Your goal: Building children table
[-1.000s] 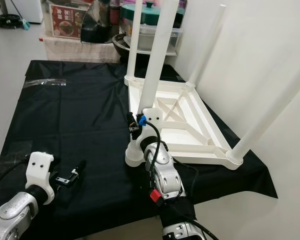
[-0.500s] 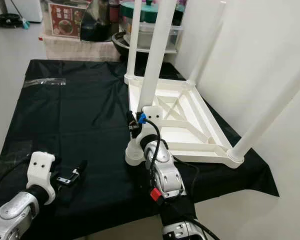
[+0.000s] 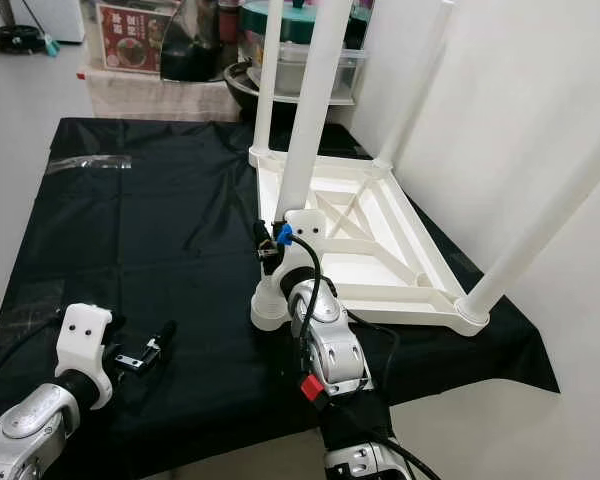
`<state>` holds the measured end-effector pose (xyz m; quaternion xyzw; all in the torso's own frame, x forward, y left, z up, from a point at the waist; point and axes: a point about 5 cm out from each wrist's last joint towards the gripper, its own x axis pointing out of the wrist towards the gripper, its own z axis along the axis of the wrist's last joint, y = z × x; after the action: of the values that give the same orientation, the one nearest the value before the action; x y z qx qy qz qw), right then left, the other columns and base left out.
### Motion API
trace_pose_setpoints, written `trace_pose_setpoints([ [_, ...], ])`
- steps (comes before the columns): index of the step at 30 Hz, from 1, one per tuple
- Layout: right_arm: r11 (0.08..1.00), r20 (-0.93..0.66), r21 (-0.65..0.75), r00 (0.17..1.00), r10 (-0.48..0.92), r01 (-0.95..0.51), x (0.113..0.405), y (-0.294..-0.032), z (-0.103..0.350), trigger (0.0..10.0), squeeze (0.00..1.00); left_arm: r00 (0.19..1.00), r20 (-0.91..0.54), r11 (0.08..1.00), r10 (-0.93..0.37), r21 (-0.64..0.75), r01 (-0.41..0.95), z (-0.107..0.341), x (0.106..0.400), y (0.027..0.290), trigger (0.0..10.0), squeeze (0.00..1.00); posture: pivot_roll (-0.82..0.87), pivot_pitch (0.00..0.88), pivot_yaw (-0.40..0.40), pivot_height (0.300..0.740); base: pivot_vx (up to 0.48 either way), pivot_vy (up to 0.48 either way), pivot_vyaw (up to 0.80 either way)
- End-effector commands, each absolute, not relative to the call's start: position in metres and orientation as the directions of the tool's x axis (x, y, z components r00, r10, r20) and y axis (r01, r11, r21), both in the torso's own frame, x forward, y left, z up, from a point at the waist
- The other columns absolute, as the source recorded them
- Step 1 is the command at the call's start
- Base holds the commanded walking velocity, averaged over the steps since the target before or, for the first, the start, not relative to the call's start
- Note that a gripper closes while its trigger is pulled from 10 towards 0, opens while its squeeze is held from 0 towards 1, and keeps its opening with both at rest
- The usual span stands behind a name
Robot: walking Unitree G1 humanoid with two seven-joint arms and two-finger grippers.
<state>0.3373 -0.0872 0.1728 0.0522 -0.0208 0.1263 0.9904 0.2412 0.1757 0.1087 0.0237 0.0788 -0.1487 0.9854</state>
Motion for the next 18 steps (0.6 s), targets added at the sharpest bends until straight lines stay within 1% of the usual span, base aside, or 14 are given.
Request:
trace_pose_setpoints([
  [1, 0.975, 0.066, 0.106, 0.98, 0.187, -0.194, 0.3396, -0.0995, 0.1781, 10.0, 0.0, 0.938, -0.179, 0.952, -0.296, 0.022, 0.305, 0.1038, 0.241, 0.1733, 10.0, 0.0, 0.08, 0.0, -0.141, 0.74, 0.0, 0.0, 0.0],
  [18, 0.975, 0.059, 0.11, 0.981, 0.187, -0.192, 0.338, -0.0974, 0.1749, 10.0, 0.0, 0.937, -0.183, 0.951, -0.298, 0.03, 0.309, 0.1027, 0.2411, 0.1732, 10.0, 0.0, 0.08, 0.0, -0.14, 0.74, 0.0, 0.0, 0.0],
])
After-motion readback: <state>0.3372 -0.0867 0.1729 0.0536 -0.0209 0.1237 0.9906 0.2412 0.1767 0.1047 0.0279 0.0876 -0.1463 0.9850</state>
